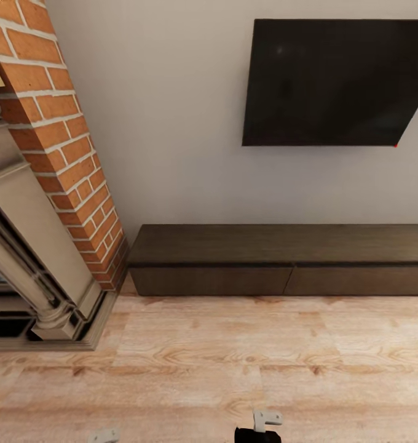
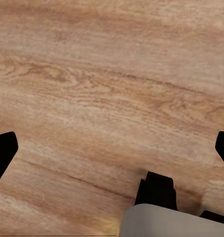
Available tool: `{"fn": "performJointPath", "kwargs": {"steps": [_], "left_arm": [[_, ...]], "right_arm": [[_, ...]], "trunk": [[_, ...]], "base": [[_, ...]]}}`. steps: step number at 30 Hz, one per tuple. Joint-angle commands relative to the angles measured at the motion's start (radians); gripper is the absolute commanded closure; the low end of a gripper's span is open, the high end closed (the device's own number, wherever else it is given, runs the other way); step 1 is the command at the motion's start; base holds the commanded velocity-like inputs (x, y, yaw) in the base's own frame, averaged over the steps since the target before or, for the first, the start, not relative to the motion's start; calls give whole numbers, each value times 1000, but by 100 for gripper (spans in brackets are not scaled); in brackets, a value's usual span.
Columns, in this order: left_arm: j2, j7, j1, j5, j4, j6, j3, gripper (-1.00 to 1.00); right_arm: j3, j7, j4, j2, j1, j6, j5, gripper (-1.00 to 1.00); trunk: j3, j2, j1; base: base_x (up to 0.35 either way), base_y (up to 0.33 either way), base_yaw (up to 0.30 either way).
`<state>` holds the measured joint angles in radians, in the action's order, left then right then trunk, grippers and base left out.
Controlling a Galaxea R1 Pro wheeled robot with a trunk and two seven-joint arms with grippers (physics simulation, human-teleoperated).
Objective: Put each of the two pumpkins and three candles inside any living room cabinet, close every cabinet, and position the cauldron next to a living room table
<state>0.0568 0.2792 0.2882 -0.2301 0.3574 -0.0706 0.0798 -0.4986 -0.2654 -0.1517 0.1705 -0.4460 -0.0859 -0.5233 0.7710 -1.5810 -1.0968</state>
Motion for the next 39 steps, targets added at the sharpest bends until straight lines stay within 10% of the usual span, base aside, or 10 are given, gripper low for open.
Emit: {"fn": "performJointPath", "kwargs": {"steps": [1,14,20,23,27,33,39], "left_arm": [[0,0,0,0,0,0,0,-100],[8,-3,0,-4,20,-37,-7,-100],[51,-30,-1,-13,333,-448,-16,-100],[70,-114,0,-13,535,-671,-31,-100],[77,-179,0,-11,674,-802,-81,-100],[77,-194,0,-13,709,-844,-100,-100],[75,-198,0,-15,714,-861,-101,-100]], "right_arm": [[0,0,0,0,0,0,0,-100],[4,-2,0,0,0,-2,-5,-100],[19,-28,-2,-8,0,12,-17,-100],[20,-146,-8,-8,0,16,-12,-100],[27,-279,-19,-19,-4,6,-19,-100],[204,-252,-163,-61,-3,1,-89,-100],[484,39,-262,-68,3,6,-107,-100]], "trunk": [[0,0,0],[0,0,0],[0,0,0],[0,0,0],[0,0,0],[0,0,0],[0,0,0]], "base": [[-124,-129,0],[-15,-15,0],[0,0,0],[0,0,0],[0,0,0],[0,0,0],[0,0,0]]}}
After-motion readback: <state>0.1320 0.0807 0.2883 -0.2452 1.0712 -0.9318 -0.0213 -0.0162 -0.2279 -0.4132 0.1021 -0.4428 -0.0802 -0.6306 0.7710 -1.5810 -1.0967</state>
